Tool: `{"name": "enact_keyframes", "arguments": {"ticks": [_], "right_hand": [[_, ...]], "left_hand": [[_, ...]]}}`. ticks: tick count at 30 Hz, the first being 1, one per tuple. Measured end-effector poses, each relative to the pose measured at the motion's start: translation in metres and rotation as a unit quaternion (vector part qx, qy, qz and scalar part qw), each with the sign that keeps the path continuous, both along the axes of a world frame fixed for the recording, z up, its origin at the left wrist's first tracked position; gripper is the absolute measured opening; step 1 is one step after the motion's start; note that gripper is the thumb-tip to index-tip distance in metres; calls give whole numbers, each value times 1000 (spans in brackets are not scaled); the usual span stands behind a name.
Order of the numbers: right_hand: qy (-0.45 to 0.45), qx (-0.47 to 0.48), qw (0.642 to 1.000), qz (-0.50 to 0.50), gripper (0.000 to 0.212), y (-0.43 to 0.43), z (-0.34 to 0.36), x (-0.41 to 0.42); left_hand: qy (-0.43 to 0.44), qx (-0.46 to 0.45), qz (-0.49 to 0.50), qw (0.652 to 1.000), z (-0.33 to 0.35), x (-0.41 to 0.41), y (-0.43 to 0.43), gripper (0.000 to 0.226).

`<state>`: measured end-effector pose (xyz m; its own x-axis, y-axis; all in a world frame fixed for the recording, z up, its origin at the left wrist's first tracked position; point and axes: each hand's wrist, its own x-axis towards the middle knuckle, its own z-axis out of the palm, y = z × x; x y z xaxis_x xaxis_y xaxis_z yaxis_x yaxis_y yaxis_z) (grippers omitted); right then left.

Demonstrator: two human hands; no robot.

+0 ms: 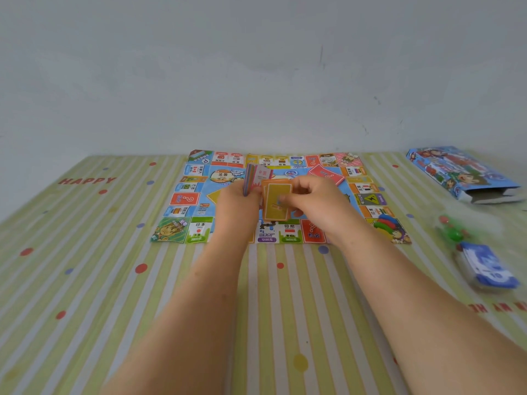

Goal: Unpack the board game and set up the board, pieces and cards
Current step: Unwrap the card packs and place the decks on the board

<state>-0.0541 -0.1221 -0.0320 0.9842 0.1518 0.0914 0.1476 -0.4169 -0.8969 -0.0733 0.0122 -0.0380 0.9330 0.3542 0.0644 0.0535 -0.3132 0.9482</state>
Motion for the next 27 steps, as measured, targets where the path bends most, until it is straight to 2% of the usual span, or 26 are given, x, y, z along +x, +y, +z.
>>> {"name": "enact_keyframes", "arguments": {"ticks": [4, 11, 15, 20, 23, 27], "right_hand": [[10, 2, 1000, 6, 6, 0, 0, 0], [-3, 5, 1000, 4, 18, 2, -1, -2], [-10, 12, 1000, -10, 8, 2, 0, 0], [-10, 54, 998, -15, 5, 2, 2, 1], [-3, 79, 997, 4, 12, 10, 5, 0], [11, 40, 999, 23, 6, 28, 14, 6]], "left_hand": [[6, 15, 3, 1000, 0, 0, 1, 20], [5, 51, -10, 999, 1, 0, -4, 22], [-4, 26, -1, 1000, -2, 3, 3, 19], [-31, -21, 67, 997, 2, 5, 21, 26], [-42, -57, 129, 989, 4, 7, 33, 25], [-61, -108, 210, 970, 3, 10, 43, 21]]}}
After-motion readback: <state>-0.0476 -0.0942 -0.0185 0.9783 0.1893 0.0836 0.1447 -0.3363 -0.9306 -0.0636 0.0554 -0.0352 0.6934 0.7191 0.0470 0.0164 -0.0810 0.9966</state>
